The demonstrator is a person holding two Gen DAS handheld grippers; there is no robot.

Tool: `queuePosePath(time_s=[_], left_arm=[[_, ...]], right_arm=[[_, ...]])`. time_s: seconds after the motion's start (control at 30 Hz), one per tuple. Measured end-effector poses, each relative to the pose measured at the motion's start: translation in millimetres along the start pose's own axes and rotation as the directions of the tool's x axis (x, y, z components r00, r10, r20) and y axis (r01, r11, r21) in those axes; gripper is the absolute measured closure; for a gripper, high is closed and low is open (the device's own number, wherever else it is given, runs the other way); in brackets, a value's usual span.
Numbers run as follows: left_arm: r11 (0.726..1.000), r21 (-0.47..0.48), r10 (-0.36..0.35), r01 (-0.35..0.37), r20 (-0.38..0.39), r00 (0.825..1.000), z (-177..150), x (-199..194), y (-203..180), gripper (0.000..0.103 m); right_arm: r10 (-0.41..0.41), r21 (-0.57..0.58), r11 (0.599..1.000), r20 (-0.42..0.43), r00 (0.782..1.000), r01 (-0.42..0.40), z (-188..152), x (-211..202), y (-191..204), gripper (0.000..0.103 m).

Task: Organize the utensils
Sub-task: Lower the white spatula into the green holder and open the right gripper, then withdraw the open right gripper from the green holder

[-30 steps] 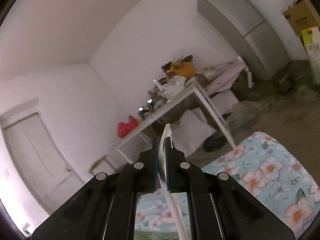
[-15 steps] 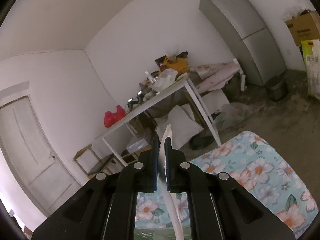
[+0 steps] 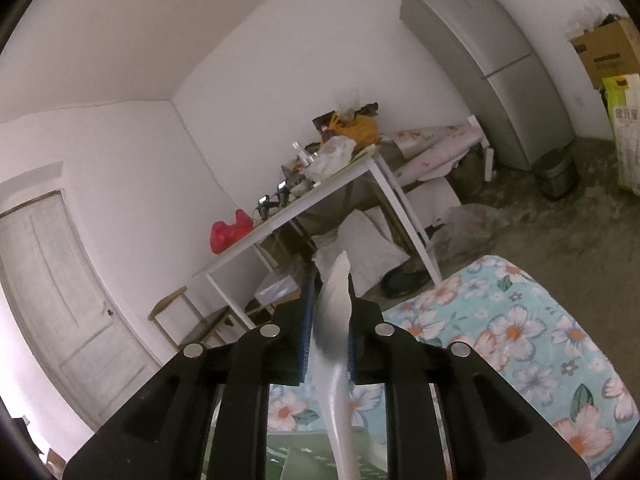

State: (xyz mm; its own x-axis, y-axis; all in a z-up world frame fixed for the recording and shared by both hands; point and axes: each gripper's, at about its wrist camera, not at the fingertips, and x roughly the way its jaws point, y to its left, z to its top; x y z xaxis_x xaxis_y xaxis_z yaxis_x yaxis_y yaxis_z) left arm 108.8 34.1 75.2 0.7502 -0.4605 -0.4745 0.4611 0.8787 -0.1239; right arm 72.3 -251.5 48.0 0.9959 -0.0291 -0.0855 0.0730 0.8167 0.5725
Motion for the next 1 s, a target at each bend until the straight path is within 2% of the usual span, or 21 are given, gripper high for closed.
queuePosePath(time_s=[0.1, 0.33, 0.47, 0.53, 0.63, 0.77, 0.9, 1.0], left_arm=[[1.000, 0.000, 0.001, -0.001, 0.002, 1.000, 0, 0, 0, 0.068], [1.000, -0.009, 0.006, -0.006, -0.006, 1.000, 1, 2, 2, 0.068], [1.000, -0.011, 0.004, -0.005, -0.007, 1.000, 0, 2, 3, 0.068], [1.000, -0.012, 0.002, -0.003, -0.009, 1.000, 0, 2, 3, 0.068], [1.000, -0.012, -0.004, 0.004, -0.015, 1.000, -1, 4, 4, 0.068], [1.000, -0.009, -0.014, 0.014, -0.015, 1.000, -1, 5, 3, 0.068], [1.000, -0.012, -0.025, 0.025, -0.017, 1.000, -1, 7, 3, 0.068], [0.999, -0.009, -0.033, 0.033, -0.021, 0.999, -2, 7, 3, 0.068]], right_arm=[[0.006, 0.006, 1.000, 0.005, 1.000, -0.006, 0, -3, 2, 0.078], [0.030, 0.037, 0.999, 0.023, 0.999, -0.031, 5, -4, 6, 0.078], [0.046, 0.037, 0.998, 0.004, 0.999, -0.046, 6, -3, 8, 0.078], [0.035, 0.033, 0.999, -0.036, 0.999, -0.034, 8, -1, 8, 0.078], [0.012, 0.044, 0.999, -0.148, 0.989, -0.006, 11, 7, 6, 0.081], [0.020, 0.042, 0.999, -0.300, 0.954, -0.008, 15, 12, 9, 0.080], [0.043, 0.002, 0.999, -0.376, 0.926, -0.045, 17, 0, 21, 0.074], [0.076, -0.016, 0.996, -0.416, 0.906, -0.090, 21, -24, 25, 0.067]])
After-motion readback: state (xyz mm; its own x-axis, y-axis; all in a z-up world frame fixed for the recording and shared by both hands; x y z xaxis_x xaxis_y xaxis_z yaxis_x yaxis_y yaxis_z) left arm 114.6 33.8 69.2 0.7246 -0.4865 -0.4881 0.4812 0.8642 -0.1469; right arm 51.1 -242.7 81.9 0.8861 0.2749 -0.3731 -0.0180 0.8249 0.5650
